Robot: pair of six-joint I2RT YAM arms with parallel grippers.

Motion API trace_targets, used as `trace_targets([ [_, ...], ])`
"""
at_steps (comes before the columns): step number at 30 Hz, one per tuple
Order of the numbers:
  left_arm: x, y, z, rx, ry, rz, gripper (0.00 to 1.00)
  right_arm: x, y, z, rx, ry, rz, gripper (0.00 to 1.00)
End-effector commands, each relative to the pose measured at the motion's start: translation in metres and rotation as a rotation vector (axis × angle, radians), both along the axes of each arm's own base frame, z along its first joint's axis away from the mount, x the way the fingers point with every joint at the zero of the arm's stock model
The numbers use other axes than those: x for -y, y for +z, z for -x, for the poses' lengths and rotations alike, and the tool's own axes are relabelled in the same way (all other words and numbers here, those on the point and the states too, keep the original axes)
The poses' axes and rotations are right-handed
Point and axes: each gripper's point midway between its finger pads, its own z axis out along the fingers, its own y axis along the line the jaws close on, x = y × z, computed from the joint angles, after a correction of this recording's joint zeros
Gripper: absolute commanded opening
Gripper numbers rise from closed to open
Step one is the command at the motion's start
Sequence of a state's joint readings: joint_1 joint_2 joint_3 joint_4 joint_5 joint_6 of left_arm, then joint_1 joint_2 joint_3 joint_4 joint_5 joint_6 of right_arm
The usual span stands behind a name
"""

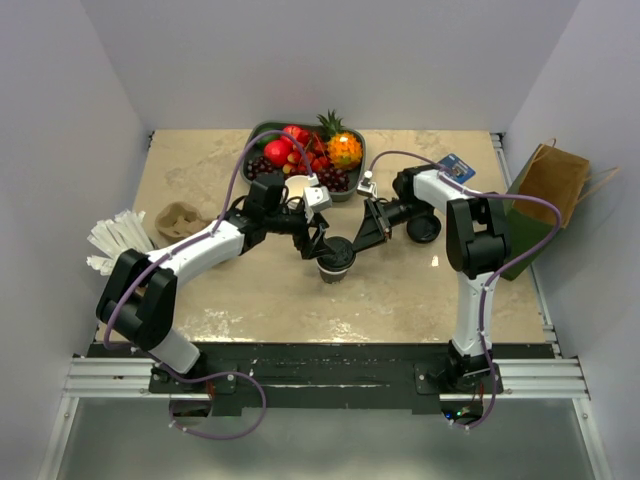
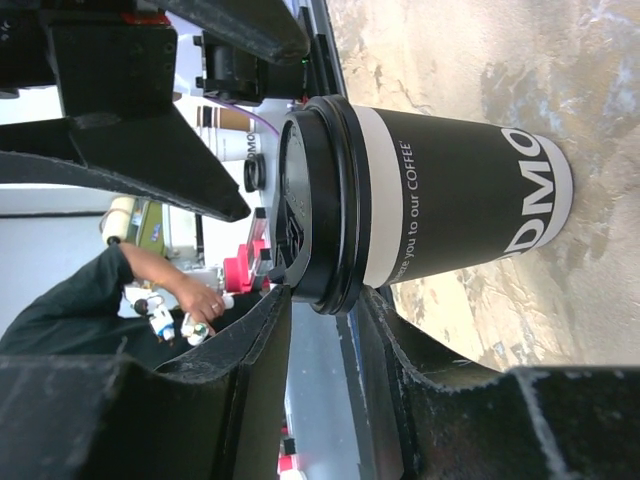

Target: Pack the takeout coffee

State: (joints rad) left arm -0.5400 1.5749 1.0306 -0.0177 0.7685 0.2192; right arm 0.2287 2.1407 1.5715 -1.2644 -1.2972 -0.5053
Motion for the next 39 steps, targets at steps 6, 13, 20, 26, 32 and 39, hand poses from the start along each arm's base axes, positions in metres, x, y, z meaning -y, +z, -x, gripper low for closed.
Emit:
trace_targets([
  [6, 0.011, 0.017, 0.003, 0.021, -0.063, 0.051, 0.82, -0.001, -0.002, -0.009, 0.038, 0.000, 0.002, 0.38],
  [13, 0.010, 0.014, 0.005, 0.011, -0.063, 0.049, 0.81, -0.002, -0.006, -0.013, 0.053, -0.001, 0.008, 0.36],
  [20, 0.009, 0.009, 0.016, -0.036, -0.088, 0.044, 0.79, -0.002, -0.011, -0.016, 0.051, -0.004, 0.023, 0.36],
  [26, 0.005, 0.009, 0.023, -0.045, -0.092, 0.042, 0.77, -0.002, -0.010, -0.016, 0.053, -0.002, 0.024, 0.36],
  [32, 0.004, 0.012, 0.024, -0.045, -0.080, 0.045, 0.73, -0.006, -0.005, -0.013, 0.076, 0.013, 0.027, 0.36],
  [39, 0.002, 0.018, 0.027, -0.042, -0.078, 0.050, 0.71, -0.013, 0.004, -0.005, 0.119, 0.047, 0.038, 0.35],
])
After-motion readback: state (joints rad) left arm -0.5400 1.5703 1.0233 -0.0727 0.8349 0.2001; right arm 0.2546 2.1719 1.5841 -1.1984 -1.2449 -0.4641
